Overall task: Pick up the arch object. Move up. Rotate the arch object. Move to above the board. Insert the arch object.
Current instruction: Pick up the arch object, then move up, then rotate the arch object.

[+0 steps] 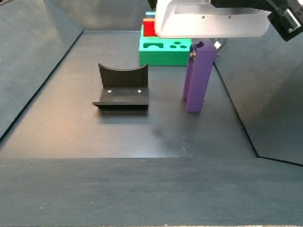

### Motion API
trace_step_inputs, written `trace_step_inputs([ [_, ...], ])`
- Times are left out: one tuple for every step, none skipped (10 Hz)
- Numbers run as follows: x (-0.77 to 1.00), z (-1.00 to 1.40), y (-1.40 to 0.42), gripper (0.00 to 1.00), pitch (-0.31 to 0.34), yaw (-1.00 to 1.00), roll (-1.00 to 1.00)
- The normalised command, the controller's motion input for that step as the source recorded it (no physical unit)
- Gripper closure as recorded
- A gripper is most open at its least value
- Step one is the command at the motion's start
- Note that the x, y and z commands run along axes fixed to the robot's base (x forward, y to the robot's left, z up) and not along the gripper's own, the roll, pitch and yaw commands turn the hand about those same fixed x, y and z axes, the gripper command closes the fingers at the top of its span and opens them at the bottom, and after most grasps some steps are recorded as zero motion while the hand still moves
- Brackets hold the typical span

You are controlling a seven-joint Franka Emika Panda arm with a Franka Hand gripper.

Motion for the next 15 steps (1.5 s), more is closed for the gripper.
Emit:
trace_step_inputs([
  [0.00,0.00,0.00,1.00,0.000,0.00,0.00],
  [0.00,0.00,0.00,1.00,0.000,0.00,0.00],
  [0.00,0.00,0.00,1.00,0.000,0.00,0.00],
  [0.00,0.00,0.00,1.00,0.000,0.00,0.00],
  [0.00,0.00,0.00,1.00,0.000,0.00,0.00],
  [0.00,0.83,0.00,1.00,0.000,0.00,0.00],
  [-0.08,0.77,-0.03,1.00,0.040,0.01,-0.01],
  [-0.09,0.64,-0.02,1.00,0.053,0.01,0.00],
  [-0.07,0.55,-0.01,1.00,0.050,0.01,0.01],
  [-0.04,0.36,0.00,1.00,0.046,0.01,0.03],
  [0.25,1.00,-0.38,1.00,0.000,0.00,0.00],
  [0.28,1.00,-0.42,1.00,0.012,0.00,0.01],
  [0.25,1.00,-0.35,1.00,0.070,0.02,0.01],
  [0.17,0.83,-0.22,1.00,0.084,0.02,0.01],
  [0.10,0.67,-0.14,1.00,0.081,0.02,0.02],
])
